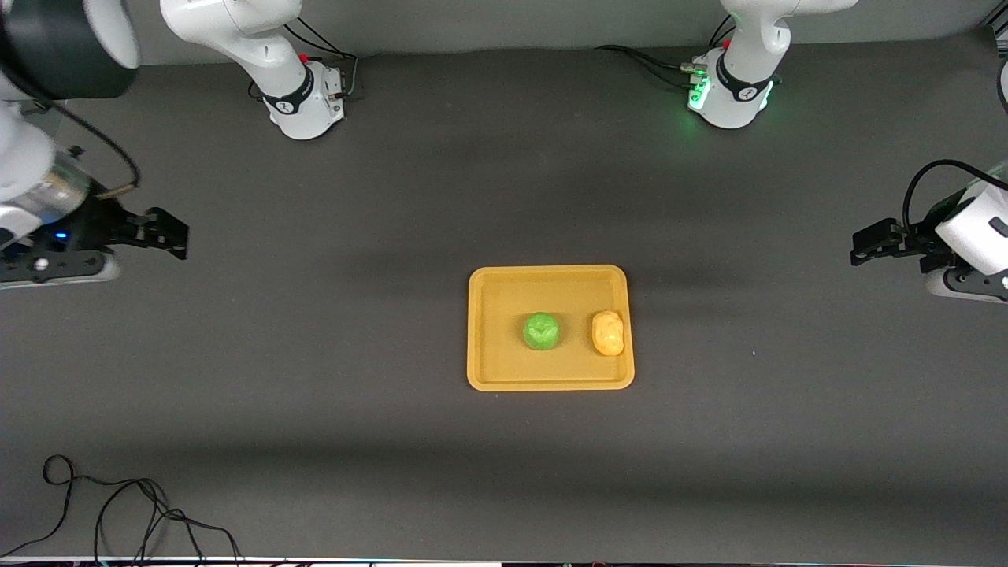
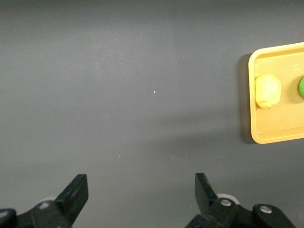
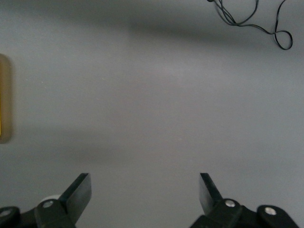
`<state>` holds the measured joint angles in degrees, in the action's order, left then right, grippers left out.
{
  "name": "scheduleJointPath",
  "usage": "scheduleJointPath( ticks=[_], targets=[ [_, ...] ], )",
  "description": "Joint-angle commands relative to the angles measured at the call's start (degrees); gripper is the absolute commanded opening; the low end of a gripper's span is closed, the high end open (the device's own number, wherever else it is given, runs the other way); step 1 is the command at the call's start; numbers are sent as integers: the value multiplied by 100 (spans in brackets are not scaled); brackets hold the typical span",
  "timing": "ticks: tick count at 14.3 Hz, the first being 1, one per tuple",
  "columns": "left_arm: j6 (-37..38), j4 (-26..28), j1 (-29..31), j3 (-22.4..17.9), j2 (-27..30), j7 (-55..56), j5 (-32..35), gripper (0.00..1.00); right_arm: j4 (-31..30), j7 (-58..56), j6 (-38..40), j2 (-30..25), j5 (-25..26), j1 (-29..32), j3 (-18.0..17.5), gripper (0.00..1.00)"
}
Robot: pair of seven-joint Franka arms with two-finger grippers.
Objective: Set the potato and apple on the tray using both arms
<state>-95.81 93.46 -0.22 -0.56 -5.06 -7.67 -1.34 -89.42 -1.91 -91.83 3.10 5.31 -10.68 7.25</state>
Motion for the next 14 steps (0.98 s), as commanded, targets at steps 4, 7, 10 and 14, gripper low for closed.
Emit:
scheduleJointPath(
  ticks=[4,7,10,14],
  targets=[
    [53,-109,-83,-50,-66,-103,-51,100,-198,-406,25,-204,-652,427,284,100],
    [80,-153,-118,-41,-66,-86,-24,100,-181,-389,43,-213,-716,392,295,100],
    [97,-153,-118,-41,-48,-86,-7,100,-102,-424,86,-135,-672,392,295,100],
    [80,-161,-110,-41,-66,-94,-7,100,-93,-389,87,-134,-672,400,295,100]
  ],
)
